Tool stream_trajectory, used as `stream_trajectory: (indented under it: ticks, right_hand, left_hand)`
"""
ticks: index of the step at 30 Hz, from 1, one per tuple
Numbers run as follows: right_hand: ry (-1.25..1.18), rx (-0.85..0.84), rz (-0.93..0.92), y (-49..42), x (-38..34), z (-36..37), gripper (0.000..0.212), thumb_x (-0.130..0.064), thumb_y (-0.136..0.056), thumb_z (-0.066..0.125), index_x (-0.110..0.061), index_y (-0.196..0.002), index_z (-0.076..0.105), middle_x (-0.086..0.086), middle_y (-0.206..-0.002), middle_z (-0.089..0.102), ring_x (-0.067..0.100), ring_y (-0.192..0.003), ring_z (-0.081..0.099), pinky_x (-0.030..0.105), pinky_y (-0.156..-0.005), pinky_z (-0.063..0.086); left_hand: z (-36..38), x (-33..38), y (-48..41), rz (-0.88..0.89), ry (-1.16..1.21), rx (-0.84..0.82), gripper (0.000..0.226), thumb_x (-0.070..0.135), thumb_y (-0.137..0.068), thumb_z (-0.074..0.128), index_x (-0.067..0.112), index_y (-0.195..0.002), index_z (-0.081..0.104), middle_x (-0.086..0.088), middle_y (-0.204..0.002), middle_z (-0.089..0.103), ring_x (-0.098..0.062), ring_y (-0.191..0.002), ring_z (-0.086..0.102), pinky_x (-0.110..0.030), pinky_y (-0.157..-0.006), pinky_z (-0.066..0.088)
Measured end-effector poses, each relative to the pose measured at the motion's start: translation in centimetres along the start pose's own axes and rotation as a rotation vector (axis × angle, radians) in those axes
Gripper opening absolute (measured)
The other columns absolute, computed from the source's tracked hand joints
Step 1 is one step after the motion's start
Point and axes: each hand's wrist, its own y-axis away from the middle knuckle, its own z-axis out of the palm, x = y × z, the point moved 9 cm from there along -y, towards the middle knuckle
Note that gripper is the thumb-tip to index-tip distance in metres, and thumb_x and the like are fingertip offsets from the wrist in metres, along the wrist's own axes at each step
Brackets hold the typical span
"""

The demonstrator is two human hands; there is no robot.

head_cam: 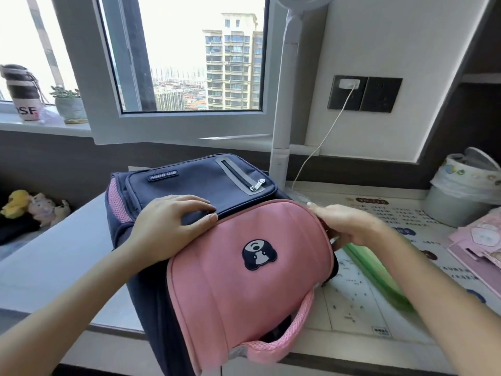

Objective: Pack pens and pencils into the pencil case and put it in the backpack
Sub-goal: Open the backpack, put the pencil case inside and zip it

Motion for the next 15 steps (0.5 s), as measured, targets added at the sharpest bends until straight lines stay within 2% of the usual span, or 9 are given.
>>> stream_trajectory:
  ticks: [3, 6, 7, 8, 9, 10, 11, 13, 15]
  right_hand:
    - [-0.01, 0.0, 0.018, 2.1, 2.9, 0.2, 0.05, -0.043, -0.1, 0.027, -0.008, -0.105, 0.063, 0.012, -0.103, 0.066, 0.028, -0.094, 0.065, 0.04, -0.074, 0.058]
    - [-0.038, 0.027, -0.115, 3.6, 3.7, 0.7, 0.029, -0.014, -0.098, 0.035, -0.007, -0.105, 0.063, 0.013, -0.103, 0.066, 0.025, -0.093, 0.066, 0.037, -0.071, 0.06]
    - [-0.044, 0.047, -0.182, 4.2, 3.8, 0.9, 0.031, 0.0, -0.092, 0.037, -0.01, -0.108, 0.062, 0.01, -0.102, 0.067, 0.022, -0.091, 0.066, 0.035, -0.074, 0.059]
    - [-0.051, 0.061, -0.243, 4.8, 3.8, 1.4, 0.042, 0.009, -0.085, 0.038, -0.016, -0.112, 0.06, 0.005, -0.101, 0.066, 0.018, -0.09, 0.066, 0.03, -0.075, 0.058]
    - [-0.046, 0.089, -0.295, 5.2, 4.0, 2.1, 0.05, 0.012, -0.081, 0.042, -0.021, -0.116, 0.055, -0.001, -0.1, 0.064, 0.013, -0.089, 0.064, 0.023, -0.076, 0.057]
    - [-0.026, 0.147, -0.331, 5.4, 4.4, 2.6, 0.053, 0.009, -0.079, 0.05, -0.025, -0.119, 0.051, -0.004, -0.1, 0.063, 0.01, -0.089, 0.062, 0.019, -0.076, 0.054]
    - [0.007, 0.225, -0.354, 5.4, 5.1, 2.9, 0.052, 0.001, -0.076, 0.06, -0.024, -0.121, 0.051, -0.005, -0.101, 0.064, 0.01, -0.09, 0.061, 0.023, -0.078, 0.054]
    - [0.026, 0.341, -0.353, 4.5, 6.8, 3.1, 0.05, -0.025, -0.062, 0.072, -0.02, -0.111, 0.059, -0.001, -0.098, 0.07, 0.016, -0.088, 0.065, 0.041, -0.079, 0.055]
    - [-0.035, 0.352, -0.34, 3.3, 8.2, 2.9, 0.043, -0.031, -0.058, 0.077, -0.019, -0.097, 0.067, -0.001, -0.09, 0.072, 0.017, -0.082, 0.068, 0.047, -0.077, 0.055]
  left_hand:
    - [0.1, 0.1, -0.1, -0.012, -0.018, -0.008, 0.054, 0.068, -0.069, 0.035, 0.035, -0.096, 0.069, 0.02, -0.108, 0.067, -0.005, -0.103, 0.057, -0.014, -0.077, 0.034]
    - [0.6, 0.5, -0.3, -0.03, -0.058, -0.06, 0.052, 0.06, -0.073, 0.036, 0.032, -0.106, 0.066, 0.016, -0.117, 0.064, -0.011, -0.111, 0.055, -0.022, -0.083, 0.033]
    - [0.9, 1.0, -0.4, -0.021, -0.077, -0.085, 0.057, 0.061, -0.073, 0.032, 0.032, -0.111, 0.064, 0.014, -0.121, 0.062, -0.013, -0.114, 0.053, -0.025, -0.086, 0.034]
    - [1.2, 1.5, -0.5, -0.005, -0.091, -0.109, 0.064, 0.064, -0.07, 0.026, 0.034, -0.117, 0.059, 0.012, -0.125, 0.06, -0.015, -0.117, 0.052, -0.027, -0.09, 0.035]
    - [1.5, 2.0, -0.6, 0.013, -0.096, -0.138, 0.071, 0.065, -0.067, 0.022, 0.036, -0.123, 0.054, 0.01, -0.129, 0.058, -0.017, -0.119, 0.05, -0.03, -0.094, 0.036]
    - [2.0, 2.5, -0.7, 0.038, -0.099, -0.178, 0.074, 0.066, -0.066, 0.019, 0.038, -0.129, 0.047, 0.008, -0.133, 0.055, -0.019, -0.121, 0.048, -0.032, -0.097, 0.037]
    - [2.8, 3.4, -0.7, 0.074, -0.12, -0.225, 0.077, 0.067, -0.065, 0.017, 0.039, -0.133, 0.04, 0.006, -0.136, 0.051, -0.02, -0.124, 0.046, -0.034, -0.1, 0.037]
    - [4.3, 4.8, -0.8, 0.143, -0.217, -0.3, 0.079, 0.068, -0.065, 0.014, 0.041, -0.138, 0.031, 0.002, -0.14, 0.045, -0.023, -0.127, 0.042, -0.036, -0.103, 0.034]
    - [5.2, 6.1, -1.3, 0.185, -0.296, -0.317, 0.073, 0.065, -0.07, 0.016, 0.042, -0.138, 0.029, -0.001, -0.144, 0.039, -0.025, -0.129, 0.038, -0.037, -0.104, 0.03]
